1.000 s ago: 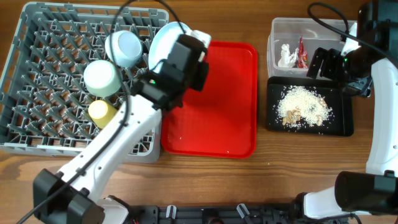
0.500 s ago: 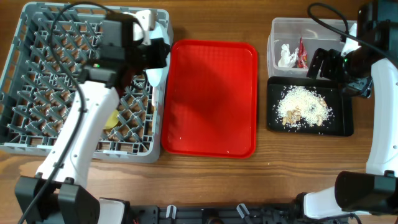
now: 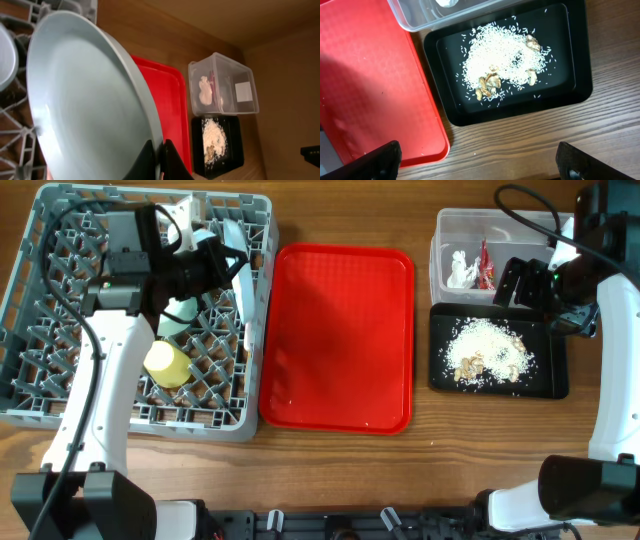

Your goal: Sort waste into correct bins and load items into the dishwasher rack

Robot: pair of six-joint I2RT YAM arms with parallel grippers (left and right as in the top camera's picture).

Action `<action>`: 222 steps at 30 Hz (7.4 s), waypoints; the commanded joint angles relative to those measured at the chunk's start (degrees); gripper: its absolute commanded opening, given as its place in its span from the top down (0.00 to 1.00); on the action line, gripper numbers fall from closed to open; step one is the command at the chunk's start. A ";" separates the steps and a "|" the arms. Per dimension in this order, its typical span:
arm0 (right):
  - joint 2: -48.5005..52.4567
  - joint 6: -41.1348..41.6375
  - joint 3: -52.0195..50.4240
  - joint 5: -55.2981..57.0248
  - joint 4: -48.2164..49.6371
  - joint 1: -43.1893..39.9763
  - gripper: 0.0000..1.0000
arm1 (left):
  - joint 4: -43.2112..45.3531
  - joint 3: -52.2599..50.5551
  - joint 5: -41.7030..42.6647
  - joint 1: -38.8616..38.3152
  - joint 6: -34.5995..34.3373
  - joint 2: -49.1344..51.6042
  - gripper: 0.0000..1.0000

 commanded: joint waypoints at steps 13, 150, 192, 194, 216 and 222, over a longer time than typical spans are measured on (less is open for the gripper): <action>-0.87 -0.70 0.26 0.20 -0.26 0.17 0.00 | -14.40 0.87 -10.99 5.33 1.09 -1.20 0.57; -94.90 -15.58 -105.83 2.95 90.36 8.00 0.00 | -26.91 -21.33 -27.21 0.68 16.31 -51.74 0.00; -94.90 -15.58 -105.83 2.95 90.36 8.00 0.00 | 12.85 -62.25 -28.26 0.68 16.24 -81.68 0.00; -94.90 -15.58 -105.83 2.95 90.36 8.00 0.00 | 19.78 -67.80 -28.28 0.68 16.26 -84.85 0.00; -94.90 -15.58 -105.83 2.95 90.36 8.00 0.00 | 30.69 -77.24 -27.82 0.68 19.12 -87.67 0.00; -94.90 -15.58 -105.83 2.95 90.36 8.00 0.00 | 30.71 -77.24 -27.82 0.68 19.12 -87.67 0.00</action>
